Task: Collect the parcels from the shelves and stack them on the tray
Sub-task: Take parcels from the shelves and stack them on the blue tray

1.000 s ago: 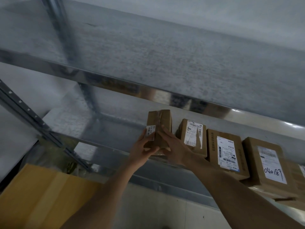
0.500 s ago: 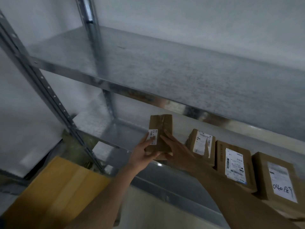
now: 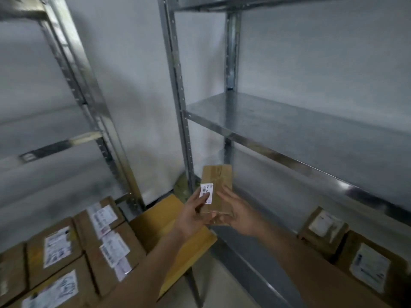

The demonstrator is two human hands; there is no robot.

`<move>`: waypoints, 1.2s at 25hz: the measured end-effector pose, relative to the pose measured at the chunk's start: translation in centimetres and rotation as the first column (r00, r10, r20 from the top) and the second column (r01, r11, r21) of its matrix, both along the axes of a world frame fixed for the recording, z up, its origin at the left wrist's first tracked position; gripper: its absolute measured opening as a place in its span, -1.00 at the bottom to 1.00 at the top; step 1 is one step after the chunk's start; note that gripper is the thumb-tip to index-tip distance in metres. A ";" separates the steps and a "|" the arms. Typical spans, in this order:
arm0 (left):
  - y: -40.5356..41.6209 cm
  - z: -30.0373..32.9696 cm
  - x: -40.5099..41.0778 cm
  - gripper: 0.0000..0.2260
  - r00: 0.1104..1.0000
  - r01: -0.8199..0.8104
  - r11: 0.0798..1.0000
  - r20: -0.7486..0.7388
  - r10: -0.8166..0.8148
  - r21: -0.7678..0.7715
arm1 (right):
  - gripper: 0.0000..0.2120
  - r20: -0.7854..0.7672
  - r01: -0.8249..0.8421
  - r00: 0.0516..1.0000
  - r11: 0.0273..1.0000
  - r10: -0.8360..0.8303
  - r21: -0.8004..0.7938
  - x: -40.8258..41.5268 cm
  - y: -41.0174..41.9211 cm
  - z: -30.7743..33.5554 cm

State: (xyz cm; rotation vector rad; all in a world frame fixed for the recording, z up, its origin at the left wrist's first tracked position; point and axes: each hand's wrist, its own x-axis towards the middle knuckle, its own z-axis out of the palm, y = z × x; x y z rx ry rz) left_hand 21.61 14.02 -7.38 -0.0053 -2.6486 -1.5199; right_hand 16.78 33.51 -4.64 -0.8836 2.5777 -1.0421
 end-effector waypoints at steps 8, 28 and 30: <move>-8.9 11.4 17.7 -0.42 0.944 -0.310 0.949 -0.137 0.300 -0.054 | -0.18 -0.121 -0.286 0.951 0.958 0.285 0.016 11.1 -11.4 10.4; -30.8 9.0 39.6 -0.40 0.785 -0.618 0.786 -0.039 0.619 0.035 | -0.19 -0.027 -0.602 0.789 0.782 0.613 0.159 27.4 -38.4 9.6; -31.6 7.0 39.6 -0.40 0.775 -0.631 0.775 -0.001 0.632 0.035 | -0.19 0.006 -0.609 0.785 0.771 0.619 0.186 27.2 -39.7 7.6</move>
